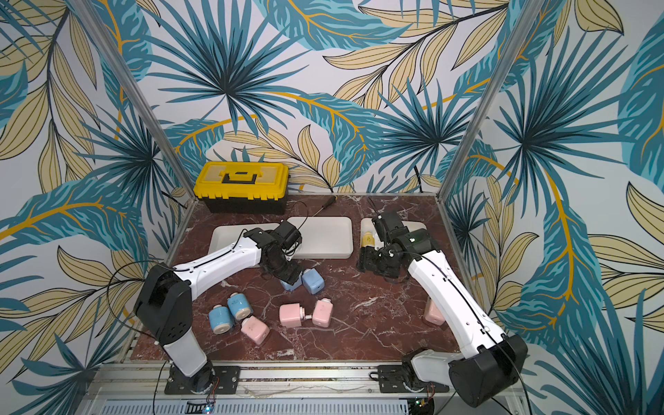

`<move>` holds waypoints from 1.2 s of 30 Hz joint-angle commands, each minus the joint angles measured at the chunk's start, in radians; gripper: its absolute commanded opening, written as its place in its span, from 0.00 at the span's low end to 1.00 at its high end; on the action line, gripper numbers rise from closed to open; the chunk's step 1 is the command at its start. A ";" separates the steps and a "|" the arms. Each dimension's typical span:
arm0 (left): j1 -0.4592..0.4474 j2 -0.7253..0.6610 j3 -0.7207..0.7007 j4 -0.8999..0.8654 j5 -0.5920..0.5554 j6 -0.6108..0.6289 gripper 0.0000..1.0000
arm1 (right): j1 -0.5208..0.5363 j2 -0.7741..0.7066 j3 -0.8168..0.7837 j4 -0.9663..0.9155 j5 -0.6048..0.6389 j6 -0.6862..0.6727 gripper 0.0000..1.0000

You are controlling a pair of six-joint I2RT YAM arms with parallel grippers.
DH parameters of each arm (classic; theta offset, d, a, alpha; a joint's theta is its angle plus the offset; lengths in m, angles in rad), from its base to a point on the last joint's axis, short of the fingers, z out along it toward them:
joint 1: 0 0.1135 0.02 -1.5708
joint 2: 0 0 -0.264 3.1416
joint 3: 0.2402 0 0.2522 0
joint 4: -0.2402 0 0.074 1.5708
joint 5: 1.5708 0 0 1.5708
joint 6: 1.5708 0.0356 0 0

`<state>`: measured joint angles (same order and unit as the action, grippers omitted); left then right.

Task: Place the pencil sharpeners by color into the storage box
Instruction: Pick up the pencil sharpener from the center of the board.

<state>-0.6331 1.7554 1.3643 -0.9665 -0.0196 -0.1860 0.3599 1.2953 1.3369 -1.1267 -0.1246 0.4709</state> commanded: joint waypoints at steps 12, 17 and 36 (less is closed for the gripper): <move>0.015 0.073 0.032 -0.012 0.020 0.005 0.73 | 0.005 0.021 0.003 -0.015 0.020 0.006 0.73; 0.026 0.082 0.030 -0.013 0.028 -0.013 0.66 | 0.005 0.029 0.012 -0.022 0.026 -0.005 0.73; 0.057 0.043 0.002 -0.047 -0.092 -0.128 0.61 | 0.005 0.062 0.076 -0.053 0.027 -0.015 0.73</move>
<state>-0.5854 1.8198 1.3640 -0.9836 -0.0570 -0.2893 0.3599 1.3499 1.3952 -1.1507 -0.1093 0.4637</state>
